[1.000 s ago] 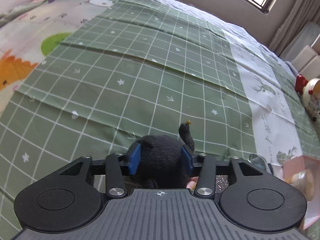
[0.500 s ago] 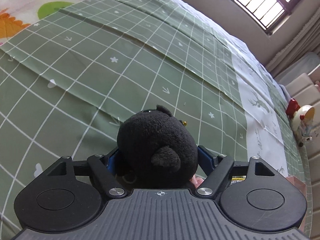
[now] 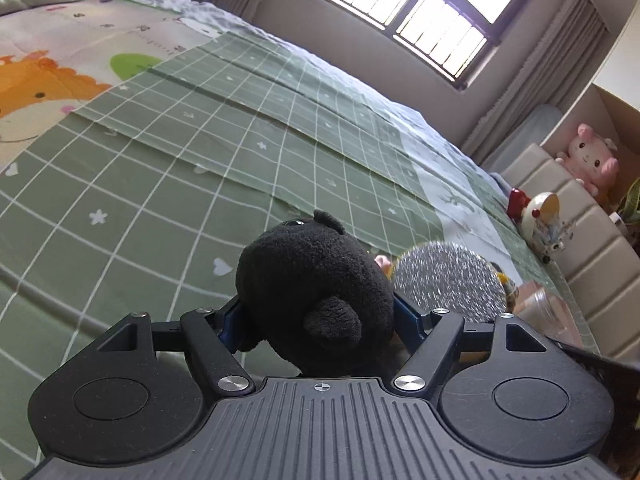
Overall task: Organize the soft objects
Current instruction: 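Carry the plush toy and sponge pad into the pink box and release both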
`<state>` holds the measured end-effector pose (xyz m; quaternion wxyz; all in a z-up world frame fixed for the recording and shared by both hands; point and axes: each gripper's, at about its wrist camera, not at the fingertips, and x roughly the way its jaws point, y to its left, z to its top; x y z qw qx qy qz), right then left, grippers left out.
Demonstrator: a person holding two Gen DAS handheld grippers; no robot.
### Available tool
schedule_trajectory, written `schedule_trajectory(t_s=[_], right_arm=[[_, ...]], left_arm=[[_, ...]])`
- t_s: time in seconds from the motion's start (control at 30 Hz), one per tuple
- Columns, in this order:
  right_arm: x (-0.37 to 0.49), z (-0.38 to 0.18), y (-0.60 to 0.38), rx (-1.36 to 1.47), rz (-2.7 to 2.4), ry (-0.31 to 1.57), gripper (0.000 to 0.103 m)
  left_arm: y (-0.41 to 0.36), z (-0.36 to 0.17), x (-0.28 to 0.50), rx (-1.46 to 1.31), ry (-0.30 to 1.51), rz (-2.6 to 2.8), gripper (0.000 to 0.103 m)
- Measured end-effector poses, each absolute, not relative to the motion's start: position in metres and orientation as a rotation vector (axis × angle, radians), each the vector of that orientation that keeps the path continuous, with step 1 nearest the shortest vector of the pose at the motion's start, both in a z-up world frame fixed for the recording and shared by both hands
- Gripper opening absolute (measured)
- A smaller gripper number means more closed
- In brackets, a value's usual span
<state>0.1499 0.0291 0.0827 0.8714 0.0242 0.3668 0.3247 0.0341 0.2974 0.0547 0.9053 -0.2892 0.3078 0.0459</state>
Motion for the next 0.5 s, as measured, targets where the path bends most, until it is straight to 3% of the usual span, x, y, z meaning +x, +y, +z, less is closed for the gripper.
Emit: schedule_trajectory(t_s=[0.07,0.13,0.23,0.5], right_arm=[[0.153,0.081,0.04,0.085,0.675,0.765,0.051],[0.153,0.085,0.051,0.081,0.704,0.779,0.025],[0.153,0.096,0.07,0.052,0.745,0.781,0.012],[0.155,0.114,0.106,0.025,0.811,0.815,0.013]], left_arm=[[0.298,0.05,0.031,-0.591,0.639,0.078,0.078],[0.296,0.047,0.033,-0.572,0.638,0.072,0.078],[0.297,0.046,0.031,-0.572,0.621,0.08,0.078],[0.304,0.041,0.031,-0.562,0.635,0.118,0.078]])
